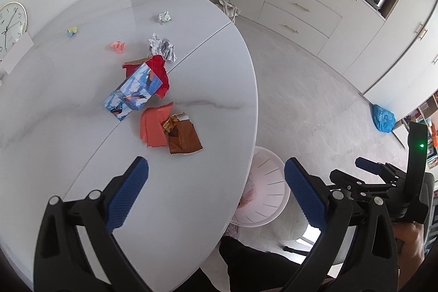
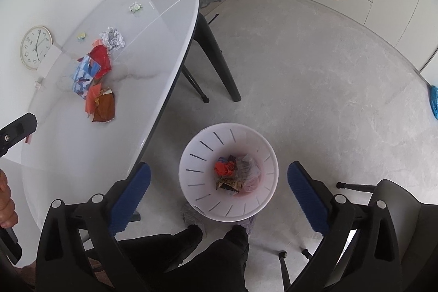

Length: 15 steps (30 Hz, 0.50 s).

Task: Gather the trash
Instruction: 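Move back to the table and grasp the blue-and-white tissue box with the left gripper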

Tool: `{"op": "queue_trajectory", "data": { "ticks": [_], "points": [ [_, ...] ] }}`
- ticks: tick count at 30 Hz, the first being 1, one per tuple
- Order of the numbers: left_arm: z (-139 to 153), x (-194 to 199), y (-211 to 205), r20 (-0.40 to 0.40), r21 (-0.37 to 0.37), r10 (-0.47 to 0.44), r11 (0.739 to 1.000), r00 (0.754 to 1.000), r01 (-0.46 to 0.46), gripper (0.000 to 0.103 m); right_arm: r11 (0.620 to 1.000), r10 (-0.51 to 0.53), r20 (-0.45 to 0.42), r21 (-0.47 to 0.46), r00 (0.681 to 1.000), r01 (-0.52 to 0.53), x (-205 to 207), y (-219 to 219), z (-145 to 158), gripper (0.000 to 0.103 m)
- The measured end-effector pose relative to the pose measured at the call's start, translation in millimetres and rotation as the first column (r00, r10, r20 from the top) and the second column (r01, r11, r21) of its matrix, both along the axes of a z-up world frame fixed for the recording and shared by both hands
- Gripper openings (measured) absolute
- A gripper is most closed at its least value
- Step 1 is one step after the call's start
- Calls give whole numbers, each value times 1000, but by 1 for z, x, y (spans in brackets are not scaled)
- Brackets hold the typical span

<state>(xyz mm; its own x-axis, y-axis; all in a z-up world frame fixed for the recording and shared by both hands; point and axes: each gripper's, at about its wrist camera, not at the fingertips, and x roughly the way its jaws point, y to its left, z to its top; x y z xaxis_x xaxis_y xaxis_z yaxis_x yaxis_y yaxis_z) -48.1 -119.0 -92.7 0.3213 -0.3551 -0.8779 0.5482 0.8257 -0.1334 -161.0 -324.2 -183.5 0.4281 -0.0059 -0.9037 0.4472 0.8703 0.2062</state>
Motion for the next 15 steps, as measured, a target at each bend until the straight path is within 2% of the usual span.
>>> {"op": "queue_trajectory", "data": {
  "ticks": [11, 15],
  "points": [
    [-7, 15, 28, -11, 8, 83, 996, 996, -83, 95, 998, 60, 15, -1, 998, -60, 20, 19, 8, 99],
    [-10, 24, 37, 8, 22, 105, 994, 994, -105, 95, 997, 74, 22, 1, 997, -74, 29, 23, 11, 99]
  ]
}}
